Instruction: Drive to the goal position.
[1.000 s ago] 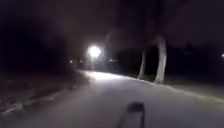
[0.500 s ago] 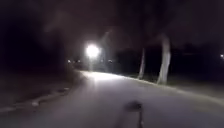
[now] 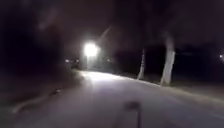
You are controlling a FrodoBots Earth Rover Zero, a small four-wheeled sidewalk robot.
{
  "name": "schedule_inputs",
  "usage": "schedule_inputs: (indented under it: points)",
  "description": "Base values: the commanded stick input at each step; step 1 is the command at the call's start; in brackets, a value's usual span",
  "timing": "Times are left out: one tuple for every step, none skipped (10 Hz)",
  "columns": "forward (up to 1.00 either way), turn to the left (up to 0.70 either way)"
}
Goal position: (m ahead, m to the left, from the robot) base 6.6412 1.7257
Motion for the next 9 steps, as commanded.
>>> schedule_inputs:
  points:
    - [1.0,0.07]
    - [1.0,0.05]
    - [1.0,0.05]
    - [1.0,0.05]
    - [1.0,0.05]
    - [1.0,0.05]
    - [1.0,0.05]
    - [1.0,0.05]
    - [1.0,0.06]
